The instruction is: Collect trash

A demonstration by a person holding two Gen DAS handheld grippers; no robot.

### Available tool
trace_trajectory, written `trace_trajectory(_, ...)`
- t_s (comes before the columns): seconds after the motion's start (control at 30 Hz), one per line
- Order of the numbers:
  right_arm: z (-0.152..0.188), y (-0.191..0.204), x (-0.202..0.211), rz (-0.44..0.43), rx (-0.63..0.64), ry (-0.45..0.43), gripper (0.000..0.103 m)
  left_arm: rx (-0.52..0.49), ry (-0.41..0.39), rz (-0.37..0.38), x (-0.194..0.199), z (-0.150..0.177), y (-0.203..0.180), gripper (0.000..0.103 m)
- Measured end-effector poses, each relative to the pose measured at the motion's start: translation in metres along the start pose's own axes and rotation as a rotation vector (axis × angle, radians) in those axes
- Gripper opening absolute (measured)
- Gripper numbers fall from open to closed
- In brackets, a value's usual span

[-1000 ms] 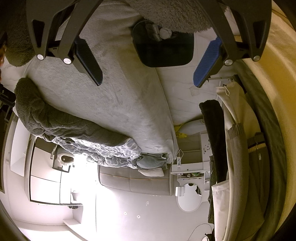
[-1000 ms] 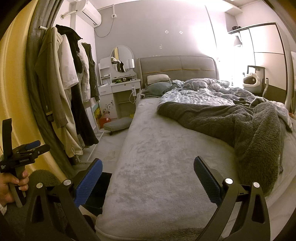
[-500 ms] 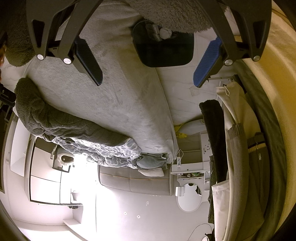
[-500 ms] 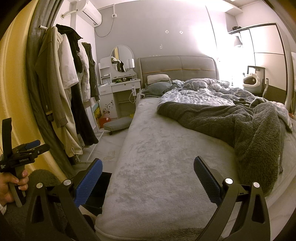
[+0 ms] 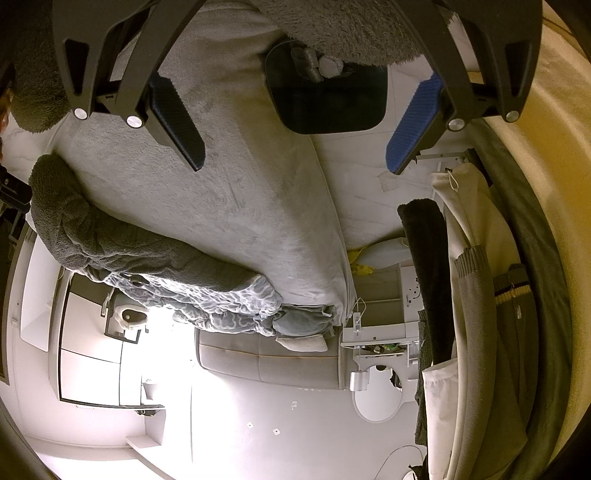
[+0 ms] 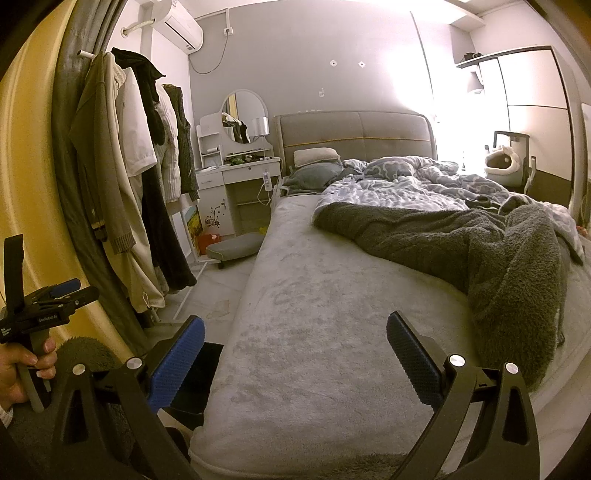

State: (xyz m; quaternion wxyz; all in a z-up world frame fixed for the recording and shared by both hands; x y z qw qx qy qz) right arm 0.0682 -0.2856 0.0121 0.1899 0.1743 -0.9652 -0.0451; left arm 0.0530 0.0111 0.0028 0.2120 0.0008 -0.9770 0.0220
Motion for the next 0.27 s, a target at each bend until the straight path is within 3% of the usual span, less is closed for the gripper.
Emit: trace_trajectory(0.27, -0.0004, -0.0007, 0.0000, -0.001, 0.000, 0.000, 0.100, -0.003, 0.004, -0.002, 0.0016, 0.0007, -0.0100, 0.100)
Point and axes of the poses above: each gripper's, at about its wrist camera, not at the fingertips, and x roughly against the way its jaws point, y to its left, z to its underside, the point moved 6 cm from there along -x, roughly the way its jaws point, and after that the axes turned 4 degrees about -y, right-handed, at the moved point
